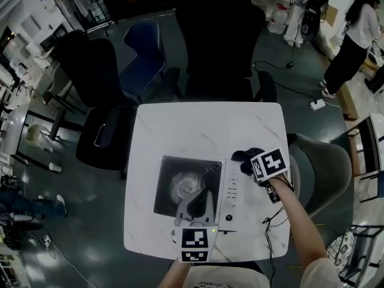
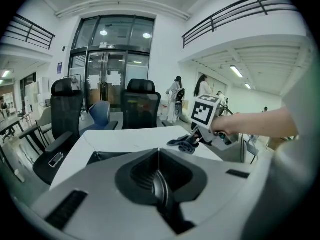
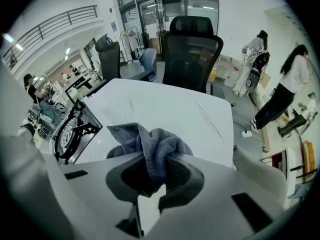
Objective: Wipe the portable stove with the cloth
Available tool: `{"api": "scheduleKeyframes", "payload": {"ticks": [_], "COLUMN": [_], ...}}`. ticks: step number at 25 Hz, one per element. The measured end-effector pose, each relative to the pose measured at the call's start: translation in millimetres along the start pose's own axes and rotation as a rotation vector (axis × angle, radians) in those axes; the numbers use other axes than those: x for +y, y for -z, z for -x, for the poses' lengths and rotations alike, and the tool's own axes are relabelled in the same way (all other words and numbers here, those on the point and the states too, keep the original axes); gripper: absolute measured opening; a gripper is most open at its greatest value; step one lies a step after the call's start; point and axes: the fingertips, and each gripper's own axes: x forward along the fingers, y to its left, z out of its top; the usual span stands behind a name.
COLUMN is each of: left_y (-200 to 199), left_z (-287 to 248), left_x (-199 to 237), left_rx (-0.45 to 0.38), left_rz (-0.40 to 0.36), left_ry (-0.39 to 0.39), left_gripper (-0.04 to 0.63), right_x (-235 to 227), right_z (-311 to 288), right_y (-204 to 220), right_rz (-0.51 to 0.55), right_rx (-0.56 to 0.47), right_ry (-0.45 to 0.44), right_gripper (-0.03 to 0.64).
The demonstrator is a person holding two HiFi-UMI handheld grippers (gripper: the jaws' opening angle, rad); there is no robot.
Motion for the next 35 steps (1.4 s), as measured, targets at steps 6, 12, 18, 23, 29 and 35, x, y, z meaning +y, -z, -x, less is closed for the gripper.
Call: {"api": "scheduleKeyframes", "payload": {"ticks": [6, 12, 18, 23, 29, 35], "left_y": [6, 12, 17, 21, 24, 31], "left_z": [2, 6, 11, 14, 24, 31], "left_x": [-3, -9, -18, -19, -15, -8], "left_rx": [0.006, 0.015, 0.011, 0.010, 0.003, 0.007], "left_rz": [0.001, 0.004, 0.006, 0.009, 0.020, 0.028], "left_ry": [-0.001, -0.006, -0.003, -0.014, -0.036, -0.064], "left_gripper": [0.021, 0.021, 0.021, 0.021, 0.021, 0.021], "right_x": [6, 11, 17, 21, 29, 39], "right_z": [-10, -10, -8, -11, -9, -7], "right_y": [18, 31, 44, 53, 64, 73], "right_rz": [-0.046, -0.066, -0.070, -0.081, -0.049, -0.002], "right_rx": [0.005, 0.001, -0.004, -0.004, 0.004, 0.014], "right_ry": [-0.036, -0.044, -0.052, -0.080, -0.077, -0.077], "right_gripper": [0.054, 0.052, 0.051, 0.051, 0.049, 0.049]}}
